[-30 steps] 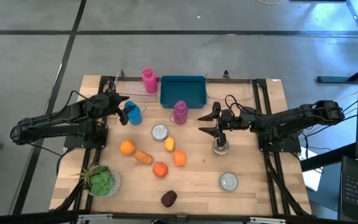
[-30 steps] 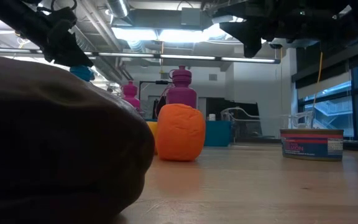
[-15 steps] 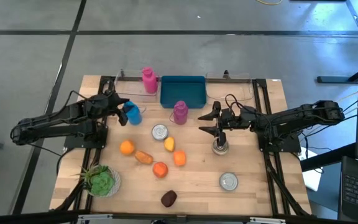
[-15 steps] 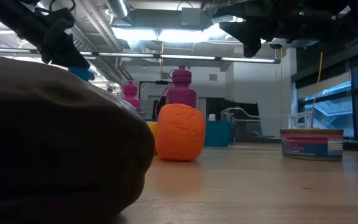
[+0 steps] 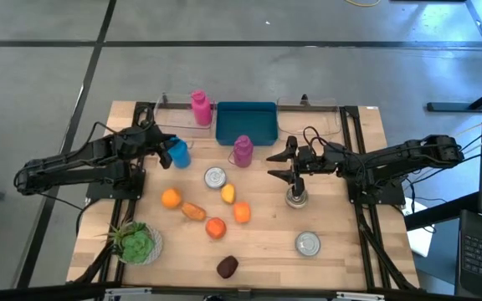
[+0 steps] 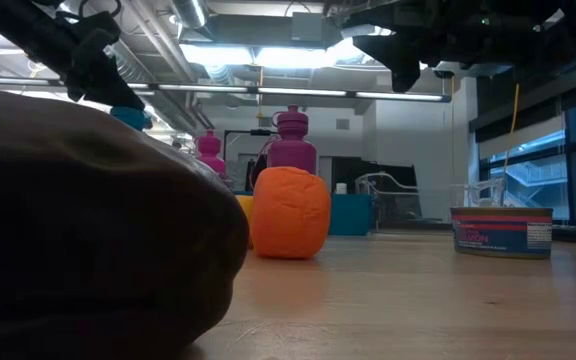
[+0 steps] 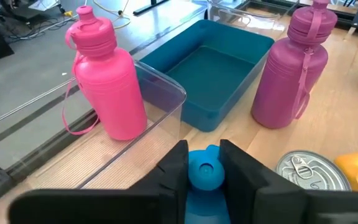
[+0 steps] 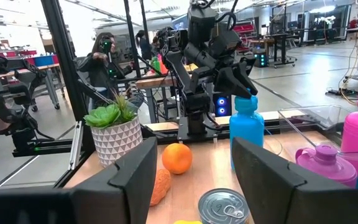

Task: Pick & Place Food Item
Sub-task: Put the blue bottle into the left transparent bin

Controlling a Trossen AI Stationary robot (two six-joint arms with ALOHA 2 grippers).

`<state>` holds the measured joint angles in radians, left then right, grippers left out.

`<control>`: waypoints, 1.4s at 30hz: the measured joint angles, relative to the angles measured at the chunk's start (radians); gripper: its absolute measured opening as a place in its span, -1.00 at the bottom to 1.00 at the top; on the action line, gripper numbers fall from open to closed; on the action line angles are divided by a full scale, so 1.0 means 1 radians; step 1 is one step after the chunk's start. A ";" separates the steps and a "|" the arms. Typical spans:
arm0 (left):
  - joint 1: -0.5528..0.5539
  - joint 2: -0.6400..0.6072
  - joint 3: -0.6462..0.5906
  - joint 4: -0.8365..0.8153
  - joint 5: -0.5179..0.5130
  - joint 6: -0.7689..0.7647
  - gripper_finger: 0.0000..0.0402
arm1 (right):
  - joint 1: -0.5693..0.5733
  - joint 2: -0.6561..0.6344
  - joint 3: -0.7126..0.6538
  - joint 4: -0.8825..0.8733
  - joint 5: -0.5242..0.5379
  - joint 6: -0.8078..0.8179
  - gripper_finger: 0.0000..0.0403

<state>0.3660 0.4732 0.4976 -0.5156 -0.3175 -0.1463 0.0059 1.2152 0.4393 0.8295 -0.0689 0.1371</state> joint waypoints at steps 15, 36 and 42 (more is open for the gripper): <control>0.001 0.002 0.000 0.043 -0.005 0.020 -0.86 | 0.000 0.000 0.000 0.000 0.000 0.000 0.03; 0.001 0.001 0.166 -0.003 -0.059 0.037 -0.87 | 0.000 0.000 0.000 0.000 0.000 0.000 0.03; 0.001 0.016 0.250 -0.019 -0.111 0.067 -0.88 | 0.000 0.000 0.000 -0.001 0.000 0.000 0.03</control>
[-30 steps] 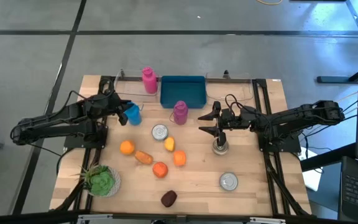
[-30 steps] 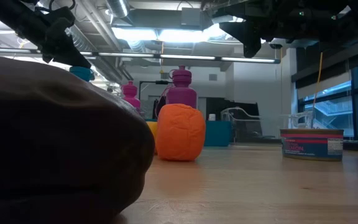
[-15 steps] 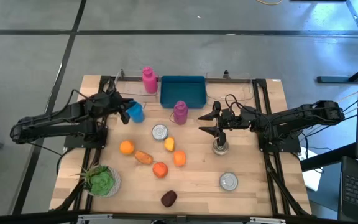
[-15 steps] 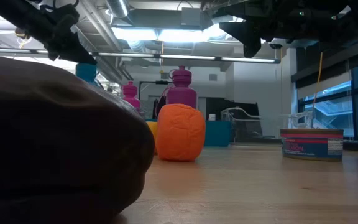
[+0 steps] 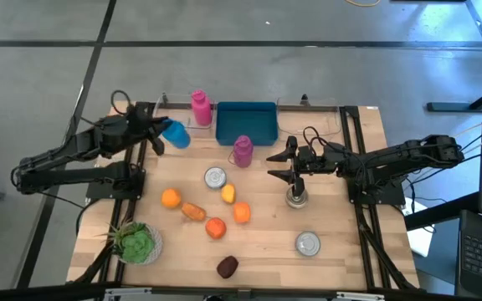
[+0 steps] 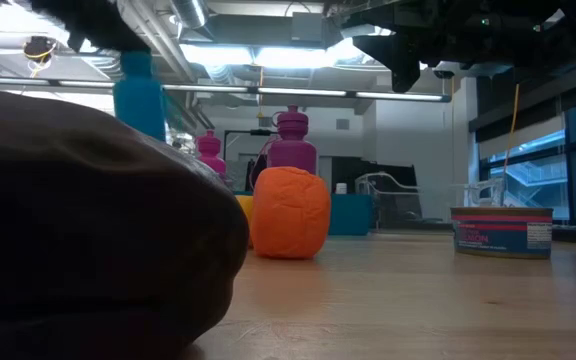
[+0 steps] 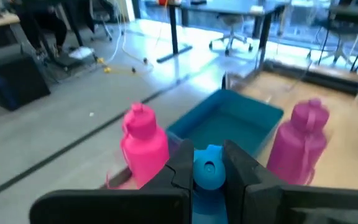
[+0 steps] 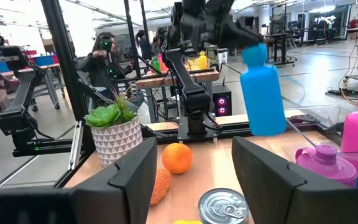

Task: Pick & Place Food Item
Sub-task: Put the blue bottle into the left transparent bin

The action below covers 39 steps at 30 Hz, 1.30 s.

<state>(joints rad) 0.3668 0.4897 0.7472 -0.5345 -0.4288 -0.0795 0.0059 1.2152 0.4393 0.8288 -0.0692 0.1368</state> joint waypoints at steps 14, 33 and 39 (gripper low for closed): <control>0.049 0.217 0.217 -0.002 -0.179 0.086 -0.88 | 0.000 0.000 0.000 0.000 -0.003 0.003 0.03; 0.432 0.425 0.245 0.138 0.076 0.091 -0.88 | 0.000 0.000 0.000 0.000 -0.029 0.006 0.03; 0.489 0.494 0.245 0.179 0.116 0.092 -0.88 | 0.000 0.000 0.000 0.000 -0.029 0.005 0.03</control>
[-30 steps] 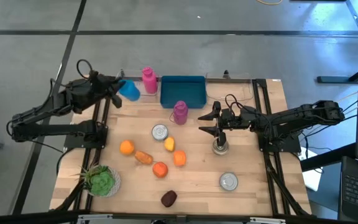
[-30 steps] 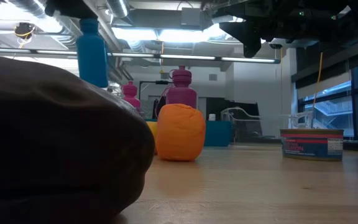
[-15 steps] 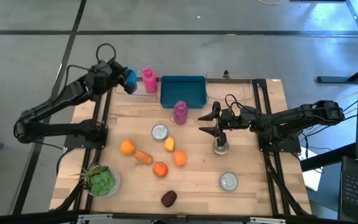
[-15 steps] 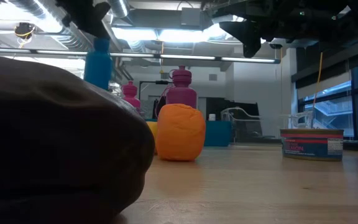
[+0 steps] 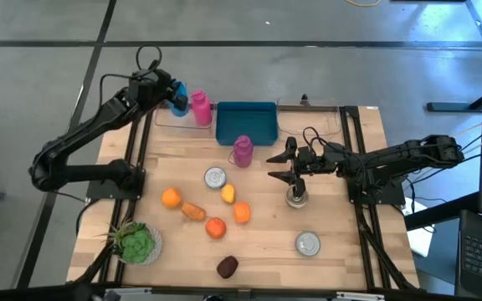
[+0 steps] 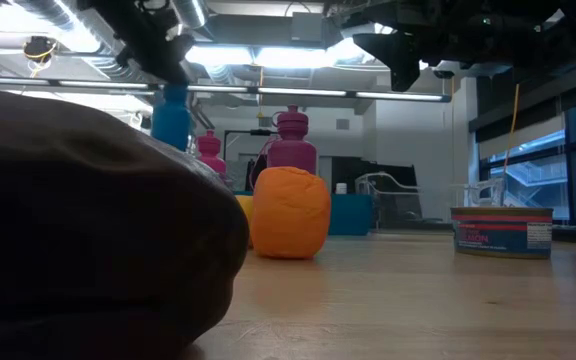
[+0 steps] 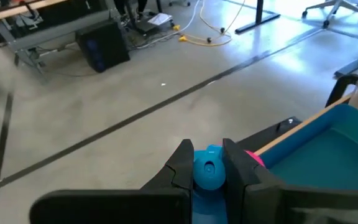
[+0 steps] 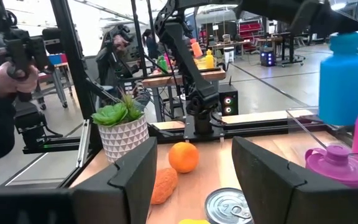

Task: Pick & Place Food Item
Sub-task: Put the blue bottle into the left transparent bin

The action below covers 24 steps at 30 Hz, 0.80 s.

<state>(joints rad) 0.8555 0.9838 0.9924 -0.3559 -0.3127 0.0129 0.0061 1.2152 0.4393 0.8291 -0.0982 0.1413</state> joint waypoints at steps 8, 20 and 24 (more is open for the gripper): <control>0.041 0.076 0.000 0.049 0.002 0.013 -0.88 | 0.000 0.000 0.000 0.000 0.000 -0.008 0.03; 0.110 0.102 -0.035 0.085 0.027 0.013 -0.88 | 0.000 0.000 0.000 0.000 0.000 -0.011 0.03; 0.128 0.101 -0.071 0.132 0.043 -0.002 -0.88 | 0.000 0.000 0.000 0.000 0.000 -0.011 0.03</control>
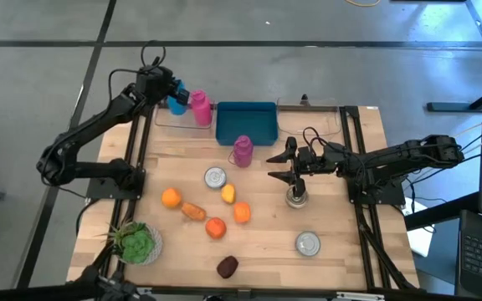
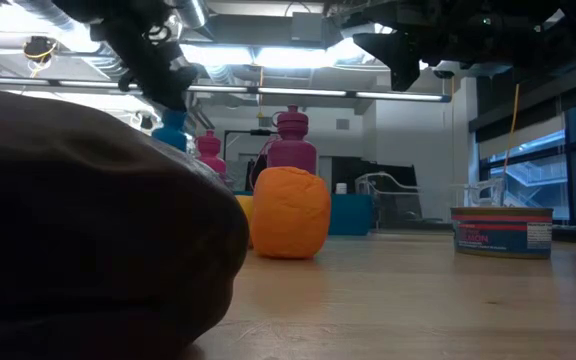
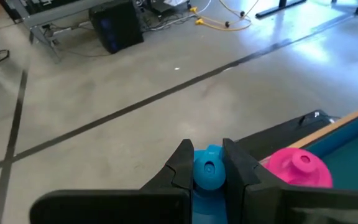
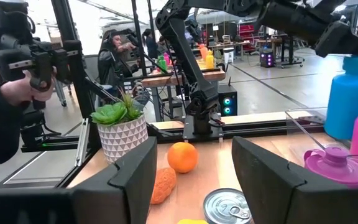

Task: Pick & Place Food Item
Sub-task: Put the blue bottle into the left transparent bin

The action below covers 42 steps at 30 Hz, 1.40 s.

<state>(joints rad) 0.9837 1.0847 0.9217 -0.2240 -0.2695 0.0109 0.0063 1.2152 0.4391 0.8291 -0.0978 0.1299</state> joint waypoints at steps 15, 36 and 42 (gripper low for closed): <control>0.008 0.000 -0.115 0.122 -0.023 -0.015 -0.88 | -0.001 0.000 0.000 0.000 0.003 0.000 0.03; 0.008 0.033 -0.116 0.109 -0.026 -0.042 -0.87 | -0.005 0.000 0.000 0.000 0.003 0.008 0.03; 0.009 0.072 -0.115 0.138 -0.025 -0.051 -0.86 | -0.005 0.000 0.000 0.000 0.000 0.015 0.03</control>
<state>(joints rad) 0.9932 1.1566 0.8062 -0.0858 -0.2946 -0.0406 0.0017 1.2152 0.4389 0.8291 -0.0982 0.1454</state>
